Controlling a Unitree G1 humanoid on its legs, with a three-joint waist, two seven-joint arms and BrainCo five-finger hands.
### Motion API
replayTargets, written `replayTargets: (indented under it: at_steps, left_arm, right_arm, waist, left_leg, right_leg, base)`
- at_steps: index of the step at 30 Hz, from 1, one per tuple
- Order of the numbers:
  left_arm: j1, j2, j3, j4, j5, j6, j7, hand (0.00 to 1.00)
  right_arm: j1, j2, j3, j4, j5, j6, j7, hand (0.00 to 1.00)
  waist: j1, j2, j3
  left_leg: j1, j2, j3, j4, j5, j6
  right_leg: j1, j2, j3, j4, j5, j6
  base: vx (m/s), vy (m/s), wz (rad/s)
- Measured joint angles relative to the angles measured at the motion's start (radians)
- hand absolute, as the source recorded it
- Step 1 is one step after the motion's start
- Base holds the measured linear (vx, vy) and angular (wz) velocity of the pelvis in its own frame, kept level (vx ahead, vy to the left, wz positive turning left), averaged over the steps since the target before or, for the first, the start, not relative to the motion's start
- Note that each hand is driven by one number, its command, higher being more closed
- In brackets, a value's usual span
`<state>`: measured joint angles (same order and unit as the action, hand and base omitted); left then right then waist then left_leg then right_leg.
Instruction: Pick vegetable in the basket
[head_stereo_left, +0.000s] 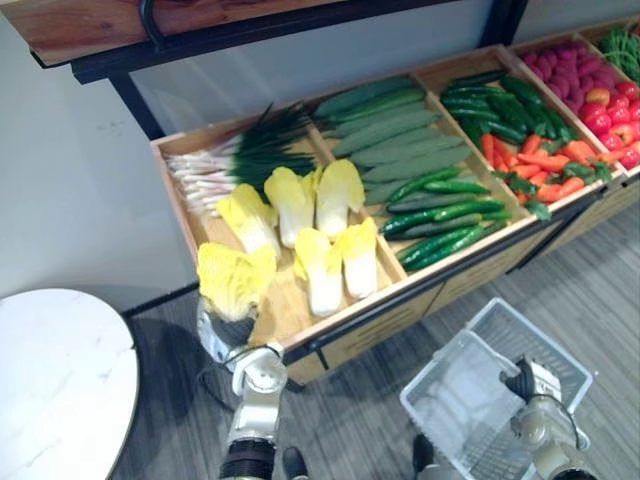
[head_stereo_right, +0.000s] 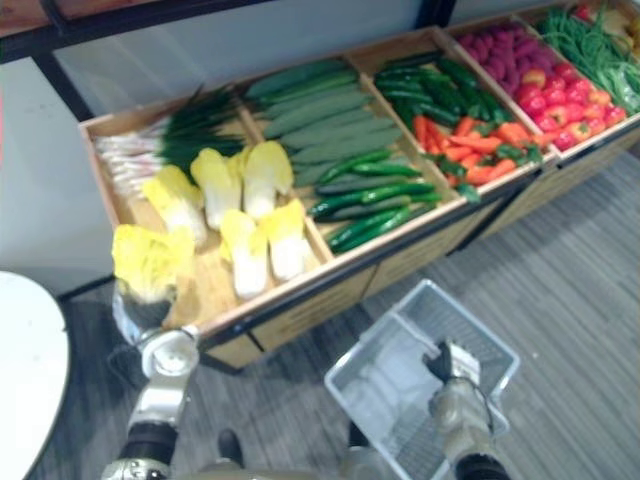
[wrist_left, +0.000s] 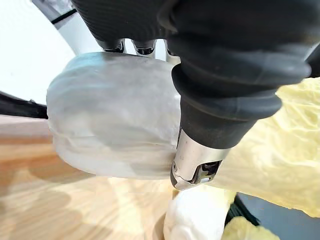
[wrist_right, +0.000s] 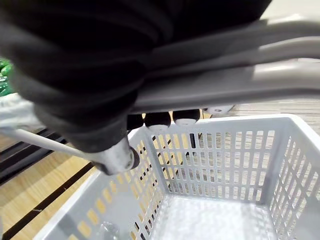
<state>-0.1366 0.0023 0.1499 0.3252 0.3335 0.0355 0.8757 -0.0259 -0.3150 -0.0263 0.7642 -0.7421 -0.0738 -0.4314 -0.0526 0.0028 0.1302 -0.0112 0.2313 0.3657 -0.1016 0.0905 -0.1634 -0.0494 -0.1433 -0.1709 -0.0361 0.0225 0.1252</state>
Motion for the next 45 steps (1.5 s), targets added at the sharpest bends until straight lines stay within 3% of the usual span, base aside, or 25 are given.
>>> replayTargets:
  at_steps: [7,19,27,34,45]
  left_arm:
    - [-0.036,0.002,0.014,-0.075,0.045,0.011,0.050,1.00]
    - [-0.034,-0.018,-0.067,-0.194,0.120,0.009,0.049,1.00]
    - [-0.018,-0.041,-0.120,-0.264,0.114,-0.021,-0.007,1.00]
    - [-0.007,-0.042,-0.226,-0.334,0.109,-0.078,-0.080,1.00]
    - [0.027,-0.040,-0.402,-0.385,0.071,-0.122,-0.212,1.00]
  right_arm:
    - [-0.001,0.000,0.037,0.000,0.000,-0.023,-0.004,1.00]
    - [-0.001,0.000,0.042,0.028,0.000,-0.038,-0.022,1.00]
    - [0.007,0.000,0.042,0.031,-0.002,-0.037,-0.022,1.00]
    - [0.006,0.000,0.042,0.032,-0.002,-0.034,-0.016,1.00]
    - [-0.003,-0.003,0.043,0.033,0.002,-0.022,0.005,1.00]
  waist:
    - [-0.001,-0.021,-0.013]
    - [0.000,-0.029,-0.018]
    - [0.001,-0.039,-0.032]
    - [0.001,-0.041,-0.038]
    - [0.002,-0.039,-0.040]
  left_leg:
    - [0.000,0.000,0.005,0.002,0.000,0.000]
    - [-0.001,0.004,0.000,-0.001,0.004,-0.001]
    - [-0.005,0.004,0.001,-0.001,0.008,0.003]
    - [-0.006,0.003,0.000,-0.001,0.010,0.003]
    - [-0.015,0.002,-0.017,-0.001,0.019,0.008]
  right_leg:
    - [0.001,0.001,0.003,-0.008,0.000,0.000]
    - [-0.004,0.003,0.007,0.008,0.000,-0.001]
    - [-0.016,0.002,0.012,0.020,0.000,0.000]
    - [-0.016,0.002,0.011,0.021,0.000,0.000]
    - [-0.016,0.000,0.002,0.025,0.001,0.000]
  base:
    - [0.00,0.000,0.00]
    - [0.00,0.000,0.00]
    - [0.00,0.000,-0.02]
    - [0.00,0.000,0.00]
    - [0.00,0.000,0.04]
